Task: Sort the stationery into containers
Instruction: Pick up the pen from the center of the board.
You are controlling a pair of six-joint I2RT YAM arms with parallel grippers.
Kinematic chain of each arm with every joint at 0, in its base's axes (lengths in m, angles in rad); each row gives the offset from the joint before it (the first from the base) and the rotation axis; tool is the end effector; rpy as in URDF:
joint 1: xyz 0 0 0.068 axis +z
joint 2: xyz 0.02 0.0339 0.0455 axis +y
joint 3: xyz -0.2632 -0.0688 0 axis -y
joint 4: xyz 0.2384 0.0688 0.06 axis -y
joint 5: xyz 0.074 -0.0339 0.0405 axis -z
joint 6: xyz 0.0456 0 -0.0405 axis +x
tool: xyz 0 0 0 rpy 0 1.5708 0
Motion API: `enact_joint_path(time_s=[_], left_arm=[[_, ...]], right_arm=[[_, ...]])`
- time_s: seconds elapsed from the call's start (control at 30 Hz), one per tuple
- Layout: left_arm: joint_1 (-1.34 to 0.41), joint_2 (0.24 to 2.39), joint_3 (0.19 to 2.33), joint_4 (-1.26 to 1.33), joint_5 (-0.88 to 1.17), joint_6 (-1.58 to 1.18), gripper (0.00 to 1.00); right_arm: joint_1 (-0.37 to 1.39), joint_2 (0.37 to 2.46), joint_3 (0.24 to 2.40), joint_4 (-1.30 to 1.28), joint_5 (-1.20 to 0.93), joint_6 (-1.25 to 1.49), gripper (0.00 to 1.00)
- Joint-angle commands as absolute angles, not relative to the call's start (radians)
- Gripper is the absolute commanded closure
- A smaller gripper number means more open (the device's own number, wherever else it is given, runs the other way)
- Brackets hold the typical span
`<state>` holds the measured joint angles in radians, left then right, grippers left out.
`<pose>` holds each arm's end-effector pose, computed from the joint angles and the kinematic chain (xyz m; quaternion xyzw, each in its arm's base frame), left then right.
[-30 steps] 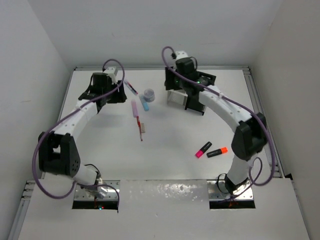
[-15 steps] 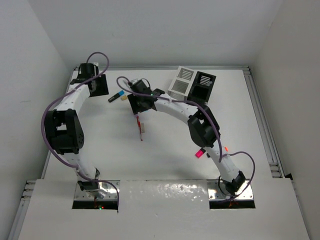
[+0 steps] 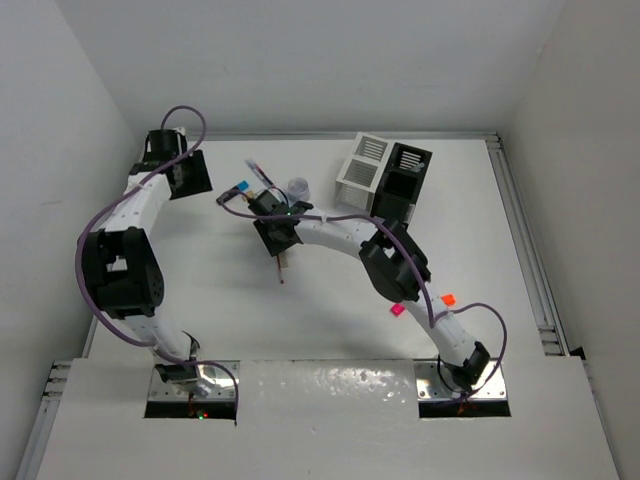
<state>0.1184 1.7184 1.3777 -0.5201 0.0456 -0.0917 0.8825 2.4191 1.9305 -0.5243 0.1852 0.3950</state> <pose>0.3790 0.0430 0.2601 -0.0904 0.9331 -0.0167 0.3478 0.3362 0.3955 0.1278 -0.2063 0.9351 0.0921 0.2731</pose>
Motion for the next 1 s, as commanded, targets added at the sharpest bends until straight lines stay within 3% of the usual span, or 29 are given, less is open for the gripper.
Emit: enact_joint_path(time_s=[0.0, 0.1, 0.23, 0.53, 0.77, 0.97], left_arm=[[0.143, 1.648, 1.381, -0.5, 0.061, -0.114, 0.44], [0.153, 1.637, 1.385, -0.499, 0.066, -0.117, 0.44], [0.163, 1.623, 1.399, -0.5, 0.071, -0.12, 0.44], [0.163, 1.606, 1.431, -0.52, 0.107, -0.106, 0.43], [0.152, 1.606, 1.488, -0.543, 0.189, -0.083, 0.43], [0.133, 1.623, 1.558, -0.584, 0.235, -0.049, 0.43]], right_arm=[[0.891, 2.448, 1.918, -0.557, 0.253, 0.397, 0.65], [0.891, 2.454, 1.901, -0.563, 0.271, 0.397, 0.73], [0.893, 2.464, 1.896, -0.566, 0.259, 0.385, 1.0], [0.896, 2.327, 1.801, -0.438, 0.16, 0.351, 1.0], [0.877, 2.045, 1.619, -0.246, 0.106, 0.377, 1.0], [0.761, 1.801, 1.477, -0.025, 0.066, 0.417, 1.0]])
